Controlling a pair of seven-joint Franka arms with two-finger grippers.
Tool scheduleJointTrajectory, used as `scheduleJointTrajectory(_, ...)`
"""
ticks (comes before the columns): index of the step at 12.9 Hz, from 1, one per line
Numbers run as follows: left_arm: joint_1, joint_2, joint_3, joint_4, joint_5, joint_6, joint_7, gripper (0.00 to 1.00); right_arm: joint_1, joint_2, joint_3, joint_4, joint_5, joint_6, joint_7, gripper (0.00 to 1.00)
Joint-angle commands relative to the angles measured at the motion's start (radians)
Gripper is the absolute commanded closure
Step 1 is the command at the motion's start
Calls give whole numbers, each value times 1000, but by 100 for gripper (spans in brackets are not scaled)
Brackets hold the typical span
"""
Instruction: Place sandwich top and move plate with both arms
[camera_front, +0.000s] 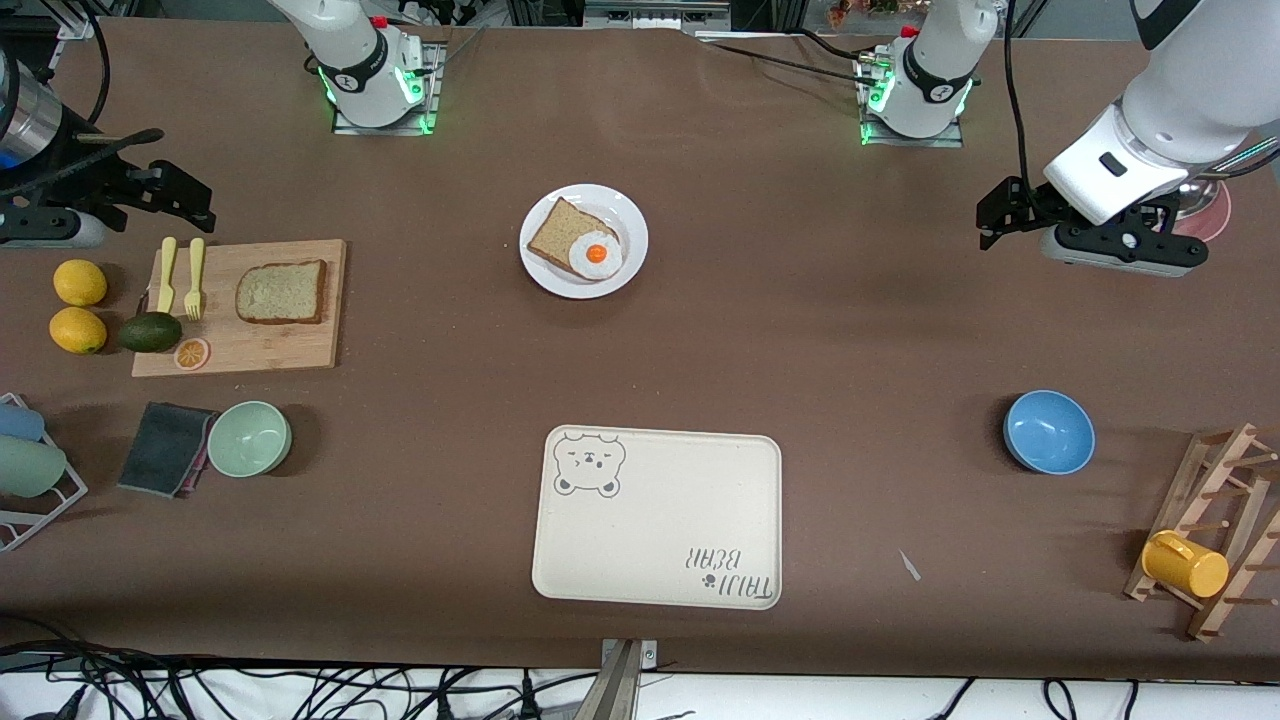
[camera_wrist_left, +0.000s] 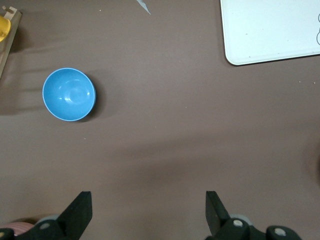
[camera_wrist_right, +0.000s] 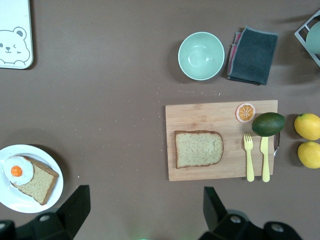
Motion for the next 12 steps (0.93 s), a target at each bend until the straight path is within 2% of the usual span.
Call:
scheduleJointTrajectory(1, 5, 8, -8, 27, 30, -24, -11, 0, -1, 4, 1, 11, -13, -9, -8, 0)
scheduleJointTrajectory(12, 5, 11, -7, 27, 30, -23, -13, 0, -1, 4, 2, 11, -12, -9, -8, 0)
